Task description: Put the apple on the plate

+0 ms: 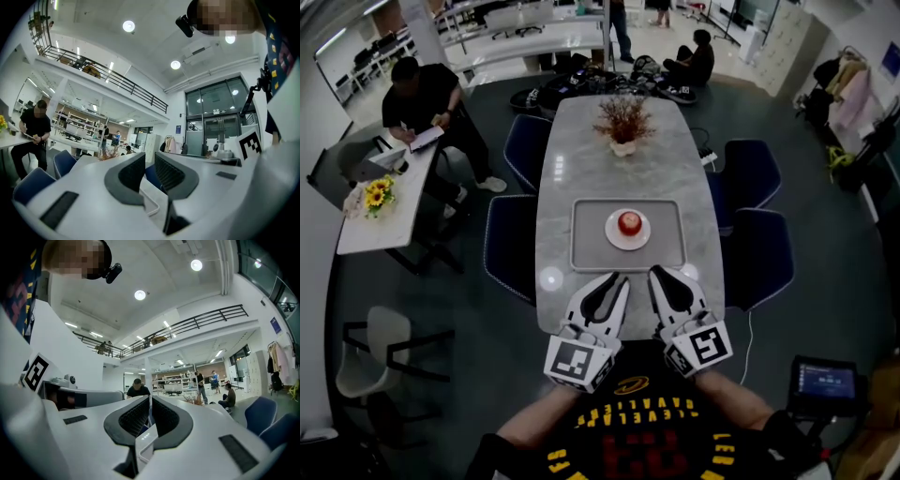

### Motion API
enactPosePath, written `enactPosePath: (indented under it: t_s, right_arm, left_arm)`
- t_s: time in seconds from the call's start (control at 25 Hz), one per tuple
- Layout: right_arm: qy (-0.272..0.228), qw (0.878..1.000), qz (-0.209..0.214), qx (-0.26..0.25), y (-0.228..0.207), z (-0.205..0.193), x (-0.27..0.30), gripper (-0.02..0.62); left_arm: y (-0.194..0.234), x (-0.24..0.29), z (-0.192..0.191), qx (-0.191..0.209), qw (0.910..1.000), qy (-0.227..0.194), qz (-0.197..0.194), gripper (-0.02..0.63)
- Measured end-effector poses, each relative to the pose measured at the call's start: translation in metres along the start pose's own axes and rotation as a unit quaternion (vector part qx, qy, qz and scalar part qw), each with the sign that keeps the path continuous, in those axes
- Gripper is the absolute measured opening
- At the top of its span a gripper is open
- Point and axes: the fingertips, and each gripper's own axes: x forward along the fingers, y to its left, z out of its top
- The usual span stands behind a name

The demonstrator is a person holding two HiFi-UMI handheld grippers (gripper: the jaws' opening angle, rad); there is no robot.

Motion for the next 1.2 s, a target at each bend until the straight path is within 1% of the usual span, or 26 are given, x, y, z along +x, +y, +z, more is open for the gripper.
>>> enactPosePath:
  t_s: [0.28,0.4,0.56,0.68,0.88,1.08,1.2]
  right_arm:
    - [-0.016,1.0,-0.002,-0.003,0.005,0.005,-0.009,0.025]
    - [-0.019,1.0,-0.002,-0.002,0.006,0.007,-0.011,0.025]
    - [-0.018,1.0,0.0,0.0,0.009,0.005,-0.011,0.025]
    - [-0.016,1.0,-0.003,0.001,0.007,0.001,-0.013,0.025]
    - [-0.009,1.0,-0.011,0.008,0.002,-0.006,-0.015,0.025]
    - [-0.002,1.0,-0.011,0.011,0.001,-0.011,-0.013,0.025]
    - [-0.001,1.0,-0.01,0.012,-0.002,-0.011,-0.01,0.026]
  left_arm:
    - [-0.001,-0.012,0.006,0.014,0.9998,-0.01,0.003,0.064]
    - [-0.005,-0.014,0.007,0.011,0.9999,0.003,0.005,0.064]
    - [-0.003,-0.016,0.005,0.005,0.9999,0.006,0.01,0.064]
    - [-0.003,-0.015,0.002,0.011,0.9999,0.0,0.007,0.064]
    - [-0.001,-0.014,-0.003,-0.004,0.9998,0.012,0.012,0.064]
    - [0.0,-0.01,-0.006,0.005,1.0,0.007,0.005,0.064]
    - [0.002,-0.005,-0.007,0.005,0.9999,0.012,0.007,0.064]
